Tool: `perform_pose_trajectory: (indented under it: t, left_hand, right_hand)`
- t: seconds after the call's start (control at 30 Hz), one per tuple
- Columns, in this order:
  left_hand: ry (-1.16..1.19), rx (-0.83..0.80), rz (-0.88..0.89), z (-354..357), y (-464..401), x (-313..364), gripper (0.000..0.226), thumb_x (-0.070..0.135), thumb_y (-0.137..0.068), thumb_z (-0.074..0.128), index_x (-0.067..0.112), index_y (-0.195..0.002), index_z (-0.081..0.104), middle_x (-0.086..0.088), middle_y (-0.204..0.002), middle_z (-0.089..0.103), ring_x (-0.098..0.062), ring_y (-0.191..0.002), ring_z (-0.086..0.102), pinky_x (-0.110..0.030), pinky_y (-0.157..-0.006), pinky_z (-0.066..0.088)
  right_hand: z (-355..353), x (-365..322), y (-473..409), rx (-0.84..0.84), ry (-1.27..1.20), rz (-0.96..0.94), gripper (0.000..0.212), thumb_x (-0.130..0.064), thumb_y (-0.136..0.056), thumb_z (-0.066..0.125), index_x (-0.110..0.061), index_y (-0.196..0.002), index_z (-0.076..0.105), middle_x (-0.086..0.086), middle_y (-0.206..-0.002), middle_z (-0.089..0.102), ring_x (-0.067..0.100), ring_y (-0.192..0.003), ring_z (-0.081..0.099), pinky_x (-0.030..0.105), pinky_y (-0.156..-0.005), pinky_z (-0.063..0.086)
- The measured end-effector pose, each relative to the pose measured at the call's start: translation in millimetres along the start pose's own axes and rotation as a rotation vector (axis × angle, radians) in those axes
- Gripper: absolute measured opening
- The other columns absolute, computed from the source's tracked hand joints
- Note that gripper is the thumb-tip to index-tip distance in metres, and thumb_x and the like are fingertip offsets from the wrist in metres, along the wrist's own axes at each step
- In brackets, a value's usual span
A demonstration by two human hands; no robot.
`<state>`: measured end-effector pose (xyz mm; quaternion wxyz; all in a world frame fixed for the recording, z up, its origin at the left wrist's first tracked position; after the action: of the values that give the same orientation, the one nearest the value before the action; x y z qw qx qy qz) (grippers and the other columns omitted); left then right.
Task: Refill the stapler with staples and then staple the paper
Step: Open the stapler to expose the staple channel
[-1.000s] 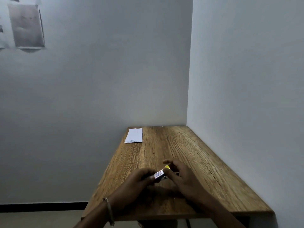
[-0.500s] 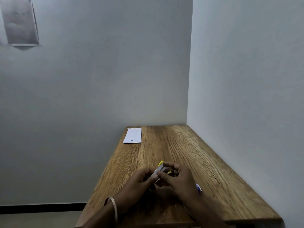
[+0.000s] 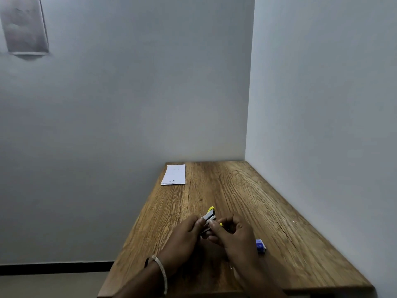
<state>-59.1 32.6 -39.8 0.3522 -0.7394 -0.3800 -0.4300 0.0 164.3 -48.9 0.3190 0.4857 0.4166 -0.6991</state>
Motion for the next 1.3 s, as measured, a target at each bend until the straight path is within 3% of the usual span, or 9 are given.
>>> perform_pose_trajectory:
  t: [0.13,0.27,0.5,0.77,0.93,1.03,1.13,1.23,1.3]
  left_hand:
    - [-0.008,-0.031,0.003,-1,0,3,0.035,0.035,-0.103,0.044,0.004,-0.101,0.061,-0.008,-0.088,0.061,-0.018,-0.077,0.053,-0.034,-0.071,0.043]
    - [-0.005,-0.116,-0.006,-5,-3,9,0.041,0.045,-0.101,0.043,0.01,-0.102,0.064,-0.015,-0.094,0.066,-0.015,-0.08,0.059,-0.029,-0.072,0.047]
    - [-0.087,-0.025,0.113,1,5,9,0.036,0.042,-0.101,0.039,0.015,-0.088,0.057,0.006,-0.076,0.055,-0.001,-0.065,0.047,-0.02,-0.065,0.039]
    - [0.087,-0.006,0.104,7,9,14,0.039,0.035,-0.104,0.039,0.001,-0.104,0.058,-0.006,-0.087,0.059,-0.014,-0.079,0.054,-0.033,-0.074,0.044]
    - [0.275,0.024,0.001,17,8,13,0.042,0.037,-0.103,0.04,0.0,-0.106,0.06,-0.024,-0.095,0.062,-0.023,-0.086,0.058,-0.04,-0.078,0.046]
    - [0.382,0.005,-0.087,20,5,10,0.045,0.042,-0.103,0.039,0.004,-0.098,0.062,-0.015,-0.089,0.064,-0.022,-0.083,0.06,-0.038,-0.075,0.048]
    - [0.482,0.138,-0.266,6,-6,3,0.045,0.043,-0.104,0.035,0.01,-0.079,0.053,-0.012,-0.075,0.052,-0.022,-0.07,0.049,-0.036,-0.068,0.039]
    - [0.472,0.125,-0.353,1,-11,-3,0.044,0.045,-0.103,0.037,0.01,-0.082,0.056,-0.013,-0.077,0.054,-0.026,-0.076,0.049,-0.039,-0.073,0.04]
    - [0.576,0.105,-0.433,3,-7,-7,0.044,0.046,-0.101,0.041,0.01,-0.084,0.057,-0.01,-0.073,0.057,-0.025,-0.069,0.053,-0.034,-0.068,0.045]
  right_hand:
    - [-1,2,-2,-0.006,0.004,0.044,0.006,-0.007,-0.086,0.073,-0.006,-0.088,0.067,0.011,-0.085,0.075,0.023,-0.079,0.076,0.029,-0.064,0.06]
    - [2,0,-1,-0.048,-0.009,0.048,0.004,-0.01,-0.088,0.07,-0.012,-0.086,0.073,0.007,-0.081,0.077,0.019,-0.074,0.075,0.024,-0.059,0.058]
    - [8,2,0,-0.106,0.081,0.027,0.017,-0.013,-0.091,0.065,-0.018,-0.078,0.075,0.011,-0.075,0.076,0.025,-0.073,0.074,0.035,-0.065,0.061]
    - [6,7,2,-0.101,-0.085,0.122,0.008,-0.015,-0.081,0.078,-0.014,-0.084,0.071,0.012,-0.081,0.074,0.02,-0.074,0.073,0.033,-0.066,0.058]
    - [6,3,2,-0.156,-0.159,0.132,0.018,-0.02,-0.075,0.082,-0.009,-0.085,0.07,0.011,-0.082,0.073,0.023,-0.08,0.072,0.039,-0.072,0.059]
    - [4,1,4,-0.124,-0.12,0.096,0.013,-0.018,-0.072,0.081,-0.015,-0.08,0.071,0.01,-0.079,0.073,0.019,-0.074,0.072,0.033,-0.065,0.059]
    - [4,-1,9,-0.128,0.048,-0.04,0.021,0.001,-0.076,0.078,-0.017,-0.073,0.068,0.007,-0.075,0.074,0.012,-0.067,0.07,0.024,-0.059,0.056]
    - [3,-1,12,-0.095,0.104,-0.112,0.022,0.005,-0.074,0.079,-0.014,-0.073,0.068,0.008,-0.075,0.075,0.013,-0.067,0.07,0.026,-0.06,0.057]
    - [2,0,11,-0.084,0.103,-0.141,0.018,0.0,-0.073,0.082,-0.009,-0.078,0.067,0.01,-0.077,0.075,0.014,-0.069,0.069,0.03,-0.064,0.057]
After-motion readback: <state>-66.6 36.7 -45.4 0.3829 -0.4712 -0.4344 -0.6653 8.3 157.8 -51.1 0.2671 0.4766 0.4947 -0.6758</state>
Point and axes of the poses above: each hand's wrist, its own y-axis away from the middle knuckle, its own z-axis out of the palm, x = y × z, the point moved 4 cm from there along -y, towards the middle knuckle
